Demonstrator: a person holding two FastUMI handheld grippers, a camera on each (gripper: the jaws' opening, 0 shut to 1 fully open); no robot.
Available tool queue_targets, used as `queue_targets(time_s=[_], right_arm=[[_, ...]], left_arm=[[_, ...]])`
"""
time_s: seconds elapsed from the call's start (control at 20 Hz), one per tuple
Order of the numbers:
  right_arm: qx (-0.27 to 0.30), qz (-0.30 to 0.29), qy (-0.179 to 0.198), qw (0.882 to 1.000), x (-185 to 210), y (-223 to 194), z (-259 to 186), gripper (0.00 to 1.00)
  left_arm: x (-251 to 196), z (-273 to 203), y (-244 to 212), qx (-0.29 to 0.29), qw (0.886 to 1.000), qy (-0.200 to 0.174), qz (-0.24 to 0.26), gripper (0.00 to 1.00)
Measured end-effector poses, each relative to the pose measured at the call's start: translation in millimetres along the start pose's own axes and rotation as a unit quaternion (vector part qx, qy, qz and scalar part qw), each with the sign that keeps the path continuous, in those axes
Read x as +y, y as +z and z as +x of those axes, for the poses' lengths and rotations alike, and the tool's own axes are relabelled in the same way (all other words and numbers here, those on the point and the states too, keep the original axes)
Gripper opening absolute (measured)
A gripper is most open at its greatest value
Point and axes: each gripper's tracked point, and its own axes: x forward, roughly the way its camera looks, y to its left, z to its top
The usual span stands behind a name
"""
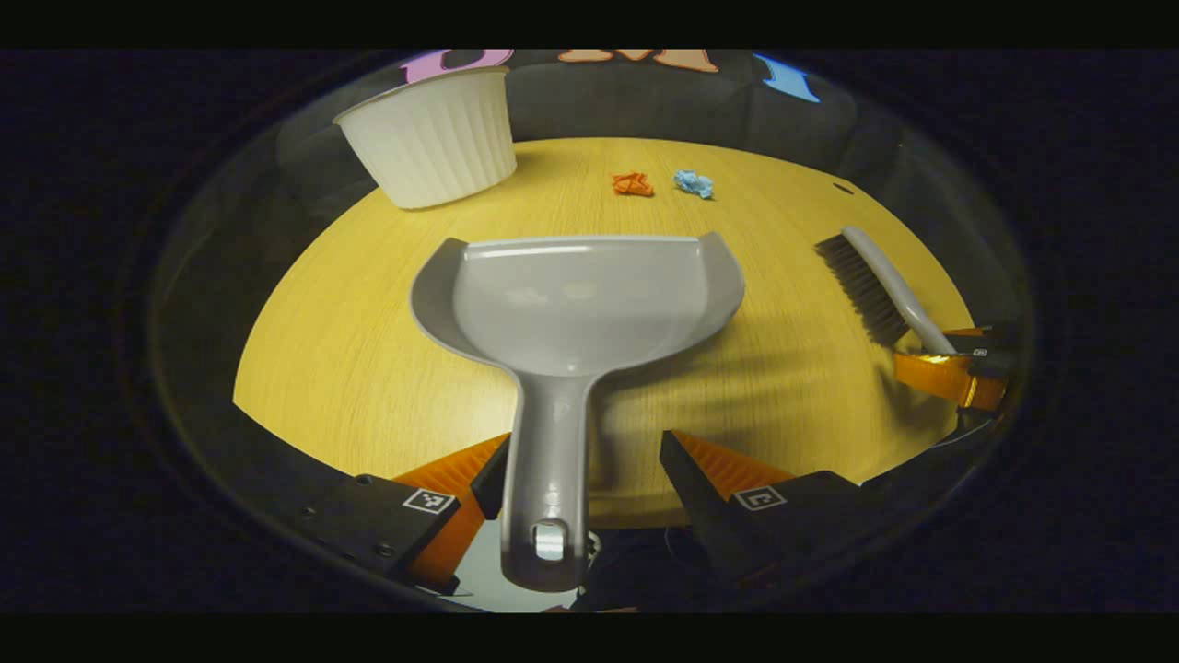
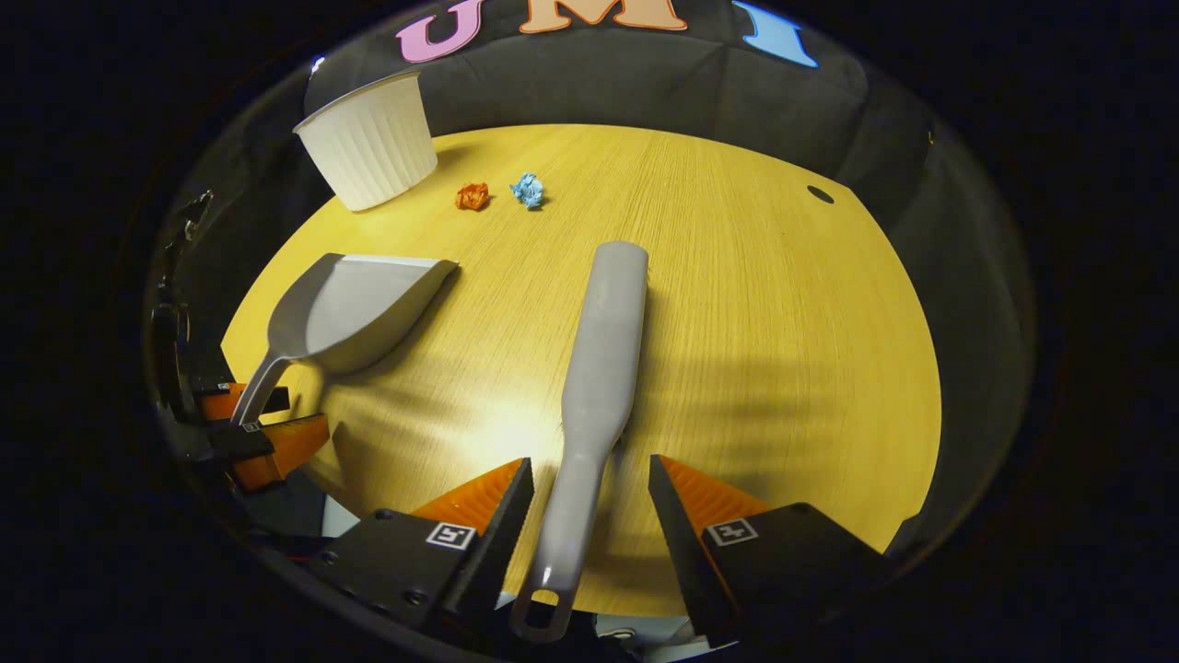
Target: Pick up the small broom and dustpan from the desktop, sweep the trash into the dustpan with the broom, and then empty the trash into the garbage bin.
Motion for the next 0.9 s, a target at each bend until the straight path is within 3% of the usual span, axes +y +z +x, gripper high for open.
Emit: queue_targets(time_s=[0.05,0.1,0.15,0.25,0.3,0.6,0.9], right_arm=[[0.007,0.0,0.0,1.0,0.3,-1.0,2.6,0.67],[0.012,0.001,-0.001,1.0,1.1,-2.3,4.8,0.63],[0.016,0.002,-0.007,1.0,-0.4,-2.1,7.2,0.52],[0.027,0.002,-0.003,1.0,-1.9,-4.2,7.2,0.25],[0.028,-0.001,0.0,1.0,-1.3,-5.2,5.6,0.21],[0.002,-0.02,0.001,1.0,-12.9,4.2,-0.2,0.17],[-0.05,-0.007,0.004,0.999,-28.9,51.8,-19.9,0.16]], left_arm=[[-0.4,3.4,1.7,-0.005,1.0,0.0,0.004,0.94],[-1.5,3.1,1.2,0.001,1.0,-0.005,0.008,0.86],[-1.4,4.2,4.0,-0.004,1.0,-0.005,0.013,0.87],[0.3,5.4,5.9,-0.003,1.0,-0.006,0.017,0.67],[0.1,5.9,4.0,0.002,1.0,-0.006,0.014,0.35],[4.4,2.5,18.5,-0.007,0.998,-0.015,0.064,0.26],[5.0,-14.5,70.0,-0.065,0.992,-0.025,0.103,0.26]])
